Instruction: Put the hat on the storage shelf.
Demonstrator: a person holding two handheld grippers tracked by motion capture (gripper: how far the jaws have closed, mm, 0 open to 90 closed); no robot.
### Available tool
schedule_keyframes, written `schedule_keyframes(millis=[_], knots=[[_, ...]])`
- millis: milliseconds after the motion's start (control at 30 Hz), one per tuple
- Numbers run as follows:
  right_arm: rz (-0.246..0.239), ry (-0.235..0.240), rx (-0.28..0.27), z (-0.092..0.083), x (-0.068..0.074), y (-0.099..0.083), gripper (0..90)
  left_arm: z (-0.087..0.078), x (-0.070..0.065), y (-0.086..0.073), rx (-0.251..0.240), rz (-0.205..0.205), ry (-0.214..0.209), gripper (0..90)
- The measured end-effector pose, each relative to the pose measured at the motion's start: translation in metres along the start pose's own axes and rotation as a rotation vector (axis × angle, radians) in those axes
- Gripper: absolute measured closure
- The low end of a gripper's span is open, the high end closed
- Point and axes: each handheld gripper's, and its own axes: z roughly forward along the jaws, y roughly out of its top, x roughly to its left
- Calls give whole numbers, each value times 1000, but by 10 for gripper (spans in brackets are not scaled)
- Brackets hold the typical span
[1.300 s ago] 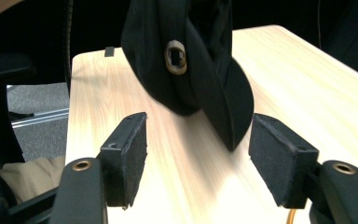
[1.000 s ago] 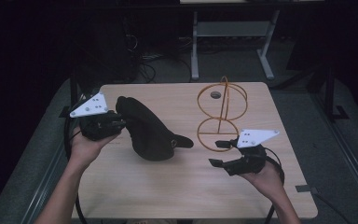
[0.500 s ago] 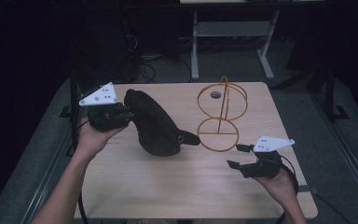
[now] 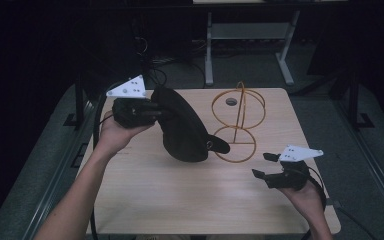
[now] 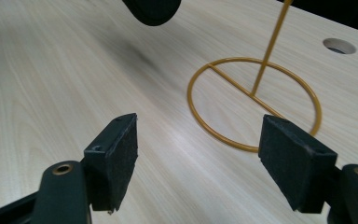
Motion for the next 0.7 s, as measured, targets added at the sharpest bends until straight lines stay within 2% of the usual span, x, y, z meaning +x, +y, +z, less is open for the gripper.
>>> schedule_keyframes(millis=[33, 67, 100, 200, 367, 400, 433, 567, 633, 700], knots=[[1, -4, -2, 0, -1, 0, 274, 0, 0, 0, 0, 0, 0, 856], [6, -8, -4, -1, -2, -1, 273, 6, 1, 8, 3, 13, -13, 855], [3, -13, -9, -2, -2, -1, 272, 6, 1, 8, 3, 13, -13, 855], [13, -23, -11, -4, -4, -3, 270, 17, 3, 21, 3, 29, -38, 855], [23, -46, -17, -8, -7, -6, 264, 28, 7, 35, -2, 29, -71, 855], [33, -55, -28, -10, -9, -8, 263, 34, 9, 42, -4, 28, -85, 855], [33, -55, -28, -10, -9, -8, 263, 34, 9, 42, -4, 28, -85, 856], [45, -75, -49, -15, -12, -11, 264, 44, 14, 59, -2, 28, -104, 856], [57, -82, -65, -18, -14, -12, 262, 50, 19, 72, 3, 22, -116, 856], [60, -87, -73, -19, -14, -13, 262, 52, 20, 75, 4, 18, -117, 856]])
